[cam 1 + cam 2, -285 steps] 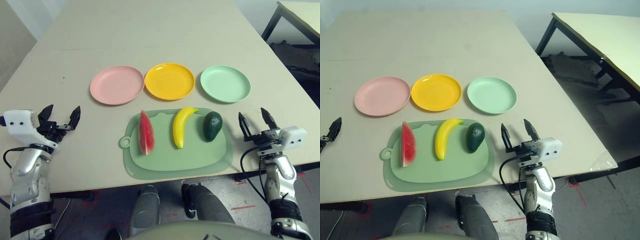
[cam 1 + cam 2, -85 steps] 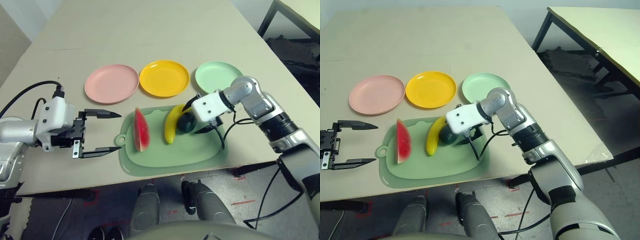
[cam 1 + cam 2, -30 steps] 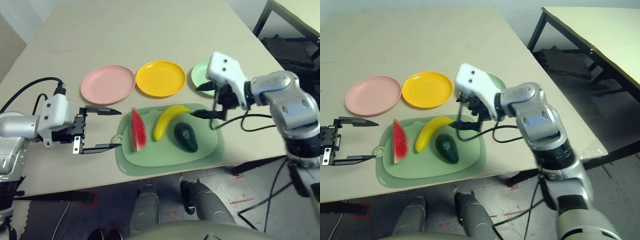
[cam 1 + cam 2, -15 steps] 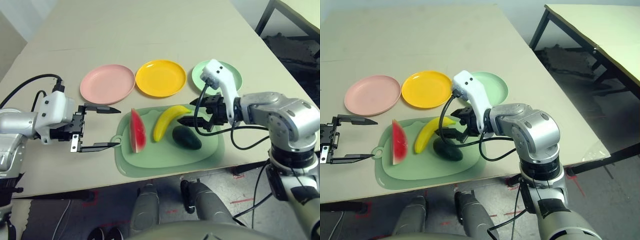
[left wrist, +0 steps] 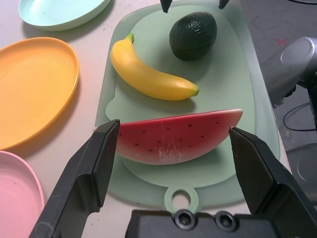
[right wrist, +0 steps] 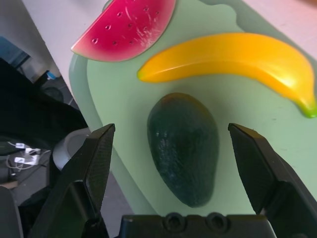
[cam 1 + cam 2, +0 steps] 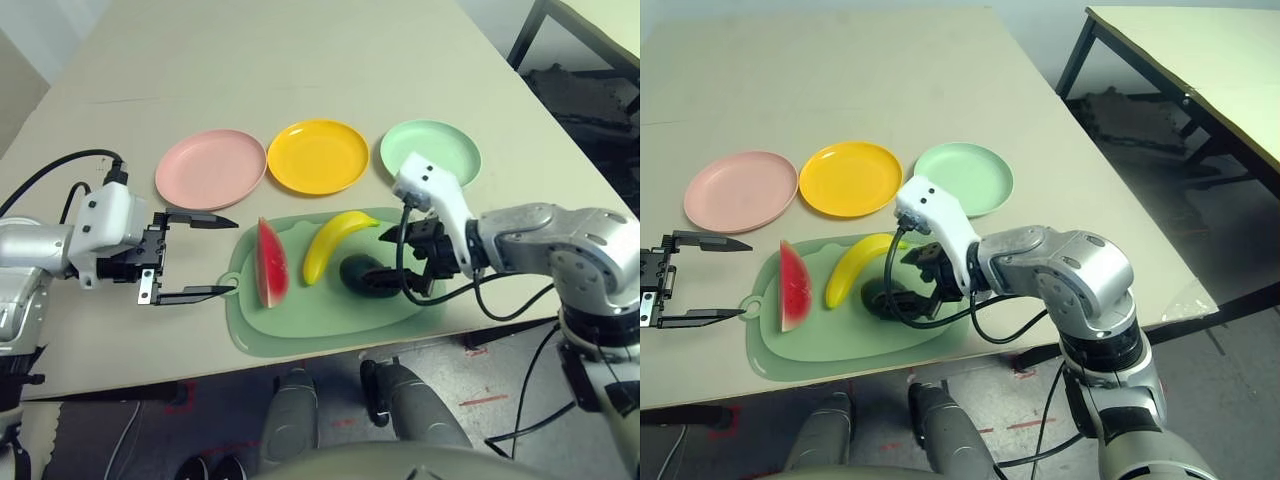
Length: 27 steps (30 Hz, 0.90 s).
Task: Place the fruits into color-matched plates.
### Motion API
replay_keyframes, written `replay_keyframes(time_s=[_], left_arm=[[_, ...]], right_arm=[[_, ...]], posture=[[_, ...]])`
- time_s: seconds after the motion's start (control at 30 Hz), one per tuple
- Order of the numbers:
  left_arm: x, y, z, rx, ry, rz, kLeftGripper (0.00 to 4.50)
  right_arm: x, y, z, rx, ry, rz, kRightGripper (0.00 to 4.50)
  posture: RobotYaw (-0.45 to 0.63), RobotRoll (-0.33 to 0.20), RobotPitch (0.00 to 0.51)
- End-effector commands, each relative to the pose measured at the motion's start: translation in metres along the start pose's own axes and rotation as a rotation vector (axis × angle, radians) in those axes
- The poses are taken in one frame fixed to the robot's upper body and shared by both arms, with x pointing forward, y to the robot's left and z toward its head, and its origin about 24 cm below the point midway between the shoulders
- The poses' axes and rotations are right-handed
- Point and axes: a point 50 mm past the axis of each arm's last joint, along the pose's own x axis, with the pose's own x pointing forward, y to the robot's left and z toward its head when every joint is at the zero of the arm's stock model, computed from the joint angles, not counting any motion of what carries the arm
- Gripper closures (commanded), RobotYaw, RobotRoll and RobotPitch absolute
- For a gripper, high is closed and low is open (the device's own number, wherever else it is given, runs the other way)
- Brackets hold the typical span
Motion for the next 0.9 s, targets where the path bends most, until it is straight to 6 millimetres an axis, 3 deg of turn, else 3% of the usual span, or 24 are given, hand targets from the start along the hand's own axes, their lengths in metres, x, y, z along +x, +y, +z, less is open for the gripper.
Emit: replay_keyframes(time_s=[0.03,0.9], left_arm=[[0.001,0.001,-0.001,0.003,0.021,-0.025,0.0],[-0.002,0.004,0.002,0.02,0.036,-0.016,0.0]], right_arm=[[0.004,0.002,-0.007,0.036,0.036,0.008,0.01],[0.022,-0.005,-0.02,0.023,0.084,-0.043,0.01]], posture=[[0.0,0.0,0.209],[0.01,0.0,0.198]])
